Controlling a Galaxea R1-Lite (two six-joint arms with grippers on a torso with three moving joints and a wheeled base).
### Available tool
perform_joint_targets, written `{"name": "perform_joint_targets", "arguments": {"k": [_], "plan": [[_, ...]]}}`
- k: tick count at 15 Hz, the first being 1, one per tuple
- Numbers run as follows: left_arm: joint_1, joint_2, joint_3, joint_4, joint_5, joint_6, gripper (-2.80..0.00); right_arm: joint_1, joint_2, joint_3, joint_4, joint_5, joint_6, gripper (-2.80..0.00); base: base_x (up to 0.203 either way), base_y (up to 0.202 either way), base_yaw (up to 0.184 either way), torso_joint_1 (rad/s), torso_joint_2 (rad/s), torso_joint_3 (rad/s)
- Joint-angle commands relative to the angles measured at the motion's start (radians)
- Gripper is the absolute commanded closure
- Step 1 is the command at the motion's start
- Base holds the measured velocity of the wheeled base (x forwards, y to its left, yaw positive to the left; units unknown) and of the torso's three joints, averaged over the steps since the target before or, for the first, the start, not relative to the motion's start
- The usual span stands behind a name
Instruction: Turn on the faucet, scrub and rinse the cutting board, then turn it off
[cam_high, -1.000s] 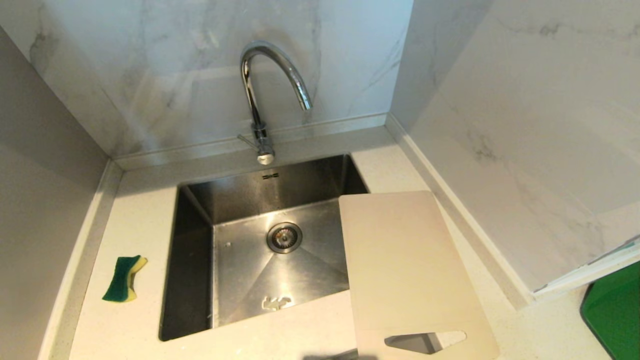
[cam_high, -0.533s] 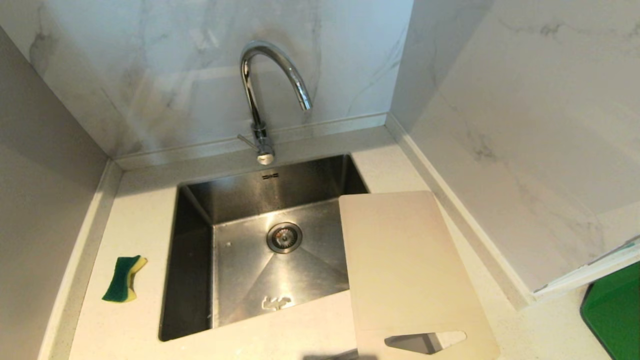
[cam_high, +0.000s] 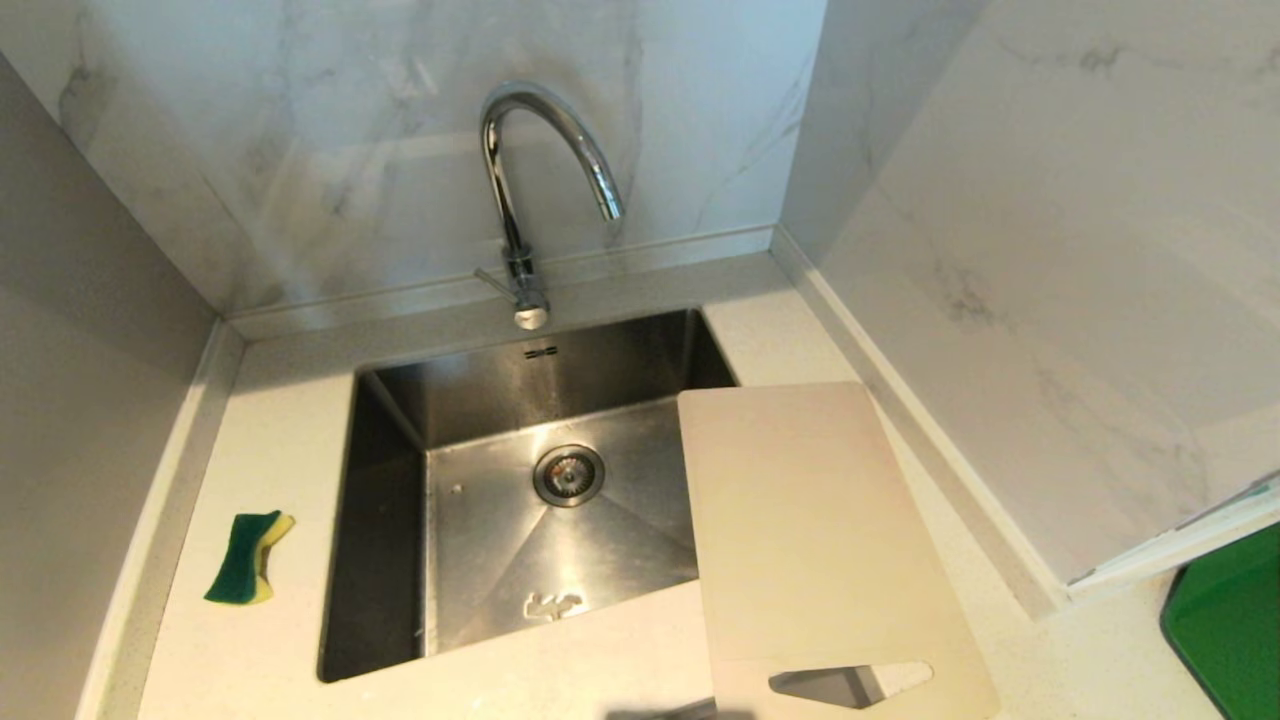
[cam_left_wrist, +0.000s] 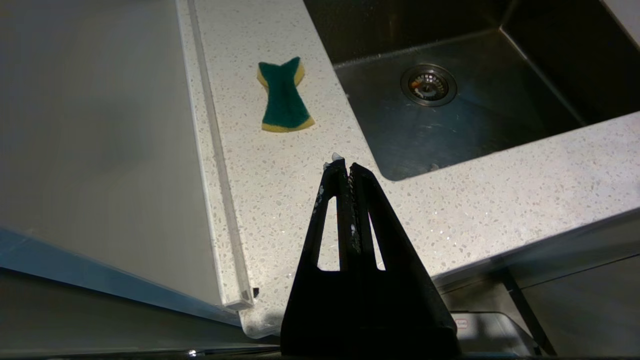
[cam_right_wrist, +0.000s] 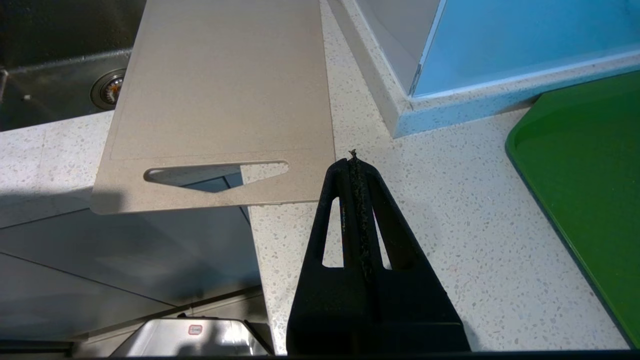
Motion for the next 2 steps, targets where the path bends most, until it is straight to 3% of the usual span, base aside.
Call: {"name": "perform_joint_targets", "arguments": {"k": [1,2], "plan": [[-0.001,0.003,0.002,0.000,0.001,-0.002,0.00,0.000,0.000,0.000,0.000,0.000,0.000,0.00,0.000,0.000,0.000,0.000,0.00,0.000],[-0.001,0.003,0.002,0.000,0.001,-0.002,0.00,0.000,0.000,0.000,0.000,0.000,-0.001,0.00,0.000,0.000,0.000,0.000,0.00,0.000]]}}
